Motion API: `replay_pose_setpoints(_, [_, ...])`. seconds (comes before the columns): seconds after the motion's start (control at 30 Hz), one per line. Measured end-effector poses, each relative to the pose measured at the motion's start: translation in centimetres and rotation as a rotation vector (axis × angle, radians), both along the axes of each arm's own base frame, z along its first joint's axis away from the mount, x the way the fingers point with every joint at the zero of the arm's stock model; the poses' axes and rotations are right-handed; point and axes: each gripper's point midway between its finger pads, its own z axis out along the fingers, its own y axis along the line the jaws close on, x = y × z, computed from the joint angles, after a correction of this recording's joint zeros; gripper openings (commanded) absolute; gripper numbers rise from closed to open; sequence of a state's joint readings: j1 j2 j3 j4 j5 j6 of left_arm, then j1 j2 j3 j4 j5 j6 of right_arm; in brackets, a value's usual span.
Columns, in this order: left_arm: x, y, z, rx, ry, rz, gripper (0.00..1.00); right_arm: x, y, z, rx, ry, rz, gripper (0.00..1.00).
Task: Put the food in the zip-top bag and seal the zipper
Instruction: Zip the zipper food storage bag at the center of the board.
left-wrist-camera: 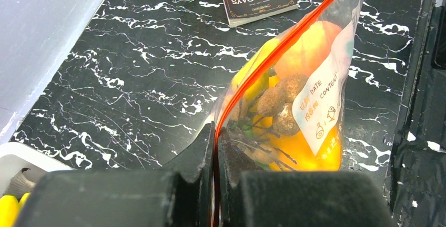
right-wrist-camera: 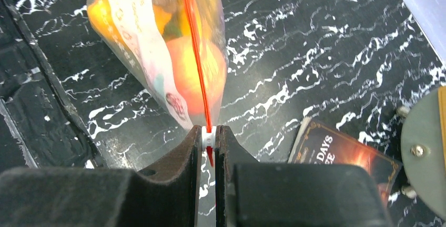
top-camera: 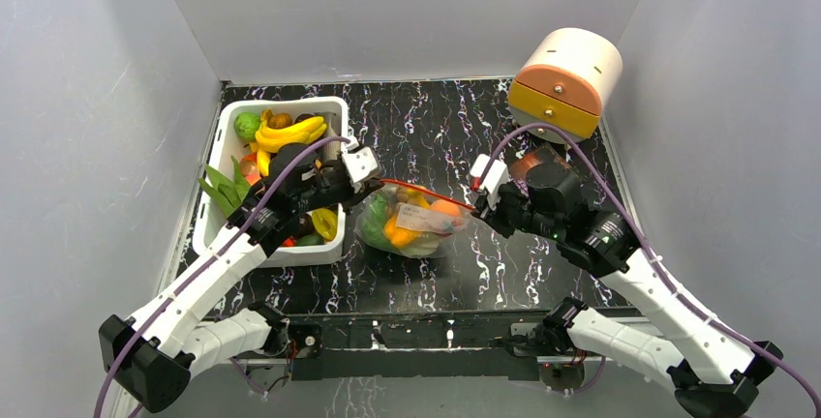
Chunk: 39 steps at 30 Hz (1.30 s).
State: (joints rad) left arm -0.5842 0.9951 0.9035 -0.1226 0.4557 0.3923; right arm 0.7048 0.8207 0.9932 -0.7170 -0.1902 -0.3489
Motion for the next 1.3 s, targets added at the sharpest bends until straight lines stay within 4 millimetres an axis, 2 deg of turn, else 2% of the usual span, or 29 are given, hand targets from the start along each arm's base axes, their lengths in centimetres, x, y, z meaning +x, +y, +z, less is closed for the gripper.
replay_pose_setpoints(0.13, [0.3,0.1,0.2,-0.01,-0.002,0.012,0.0,-0.1,-1.2,0.0,-0.015,0.001,-0.053,0.0])
replay_pose_setpoints(0.3, [0.2,-0.3,0.2,-0.026,0.015,-0.001,0.0,0.3,-2.1,1.2,0.003,-0.025,-0.123,0.0])
replay_pose_setpoints(0.57, [0.3,-0.7,1.2,-0.095,0.044,0.014,0.02,0.2,-2.4,3.0,0.065,-0.042,-0.162,0.0])
replay_pose_setpoints(0.67, [-0.1,-1.0,1.5,-0.123,0.068,-0.007,0.02,-0.2,-2.6,4.3,0.139,-0.065,-0.178,0.0])
replay_pose_setpoints(0.8, [-1.0,-1.4,1.8,-0.155,0.103,-0.041,0.07,-1.6,-2.7,5.9,0.288,-0.074,-0.183,0.0])
replay_pose_setpoints(0.93, [-1.3,-1.0,1.7,-0.176,0.13,-0.026,0.22,-2.2,-2.9,5.6,0.395,-0.049,-0.217,0.0])
replay_pose_setpoints(1.03, [-1.0,-0.7,1.2,-0.185,0.145,0.004,0.36,-1.7,-2.7,4.5,0.415,-0.02,-0.253,0.0])
replay_pose_setpoints(1.2, [-0.1,-0.2,0.7,-0.187,0.172,0.066,0.58,1.3,-1.3,1.8,0.362,0.011,-0.305,0.0])
replay_pose_setpoints(1.3, [0.2,0.0,1.2,-0.191,0.17,0.095,0.65,3.6,-0.1,1.4,0.326,-0.024,-0.309,0.0])
